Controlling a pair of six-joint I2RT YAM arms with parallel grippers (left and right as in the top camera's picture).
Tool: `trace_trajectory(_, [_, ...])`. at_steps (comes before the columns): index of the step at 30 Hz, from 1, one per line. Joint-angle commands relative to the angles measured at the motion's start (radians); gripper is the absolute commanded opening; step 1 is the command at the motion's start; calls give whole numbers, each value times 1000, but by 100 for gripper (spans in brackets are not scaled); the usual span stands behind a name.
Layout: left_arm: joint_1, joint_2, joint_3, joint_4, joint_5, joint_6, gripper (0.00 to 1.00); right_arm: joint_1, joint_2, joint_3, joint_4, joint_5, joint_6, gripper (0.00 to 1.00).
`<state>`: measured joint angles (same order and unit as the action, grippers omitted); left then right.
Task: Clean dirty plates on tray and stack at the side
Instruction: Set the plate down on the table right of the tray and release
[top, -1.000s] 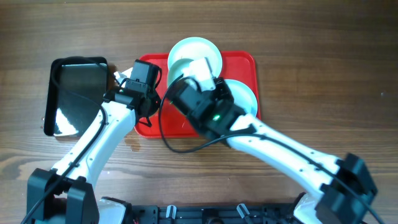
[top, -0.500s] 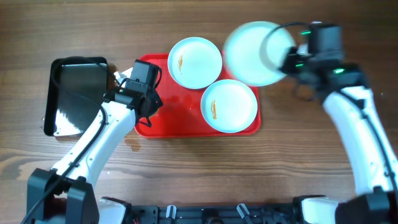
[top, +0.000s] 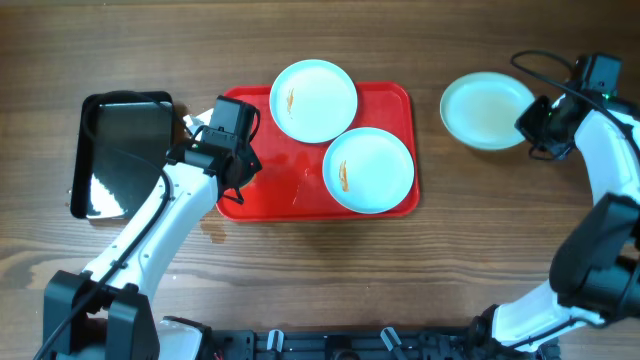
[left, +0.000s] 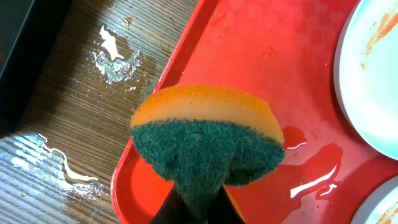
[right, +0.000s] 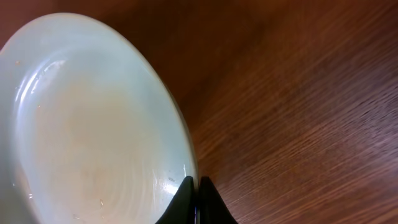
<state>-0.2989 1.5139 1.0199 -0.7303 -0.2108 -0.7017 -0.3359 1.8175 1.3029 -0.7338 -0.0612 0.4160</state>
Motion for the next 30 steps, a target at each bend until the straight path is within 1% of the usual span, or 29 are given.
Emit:
trace_trajectory(1, [5,5,-6,6,5,-10,4,5,20,-5,13,-43,-23,31])
trace_trajectory(2, [5,5,-6,8,5,-10,4,5,14,-4,17,-54,-23,54])
trace_trajectory(3, [5,5,-6,9,5,-10,4,5,7,-1,19,-66,-23,74])
trace_trajectory(4, [5,5,-6,11,5,-10,4,5,-1,4,19,-76,-23,88])
trace_trajectory(5, [5,5,-6,11,5,-10,4,5,-13,9,18,-89,-23,93])
trace_trajectory(6, [5,5,-6,11,5,-10,4,5,-28,15,18,-108,-23,96])
trace_trajectory(8, [5,5,-6,11,5,-10,4,5,-64,23,19,-175,-23,98])
trace_trajectory(9, [5,5,-6,11,5,-10,4,5,-91,24,26,-239,-23,100])
trace_trajectory(10, [5,5,-6,11,5,-10,4,5,-117,25,34,-320,-32,100])
trace_trajectory(13, [5,5,-6,15,5,-10,4,21,-193,26,92,-649,-158,100])
trace_trajectory(14, [5,5,-6,16,5,-10,4,39,-209,32,100,-688,-150,100])
trace_trajectory(16, [4,5,-6,21,5,-10,4,96,-217,76,46,-667,-165,100])
trace_trajectory(18, [3,5,-6,23,5,-10,4,165,-201,137,-44,-586,-204,100])
trace_trajectory(20, [3,5,-6,22,5,-10,4,270,-150,254,-193,-433,-275,100])
trace_trajectory(21, [3,5,-6,22,5,-10,4,344,-85,381,-336,-328,-347,100])
trace_trajectory(23, [3,5,-6,22,5,-10,4,404,-20,498,-433,-293,-404,100])
trace_trajectory(24, [3,5,-6,22,5,-10,4,433,6,544,-449,-294,-404,100])
trace_trajectory(25, [3,5,-6,22,6,-10,4,471,21,571,-429,-297,-362,100])
trace_trajectory(28, [3,5,-6,22,21,-10,4,524,25,562,-331,-283,-335,100])
trace_trajectory(30, [2,5,-6,22,23,-10,4,558,31,536,-242,-281,-280,100])
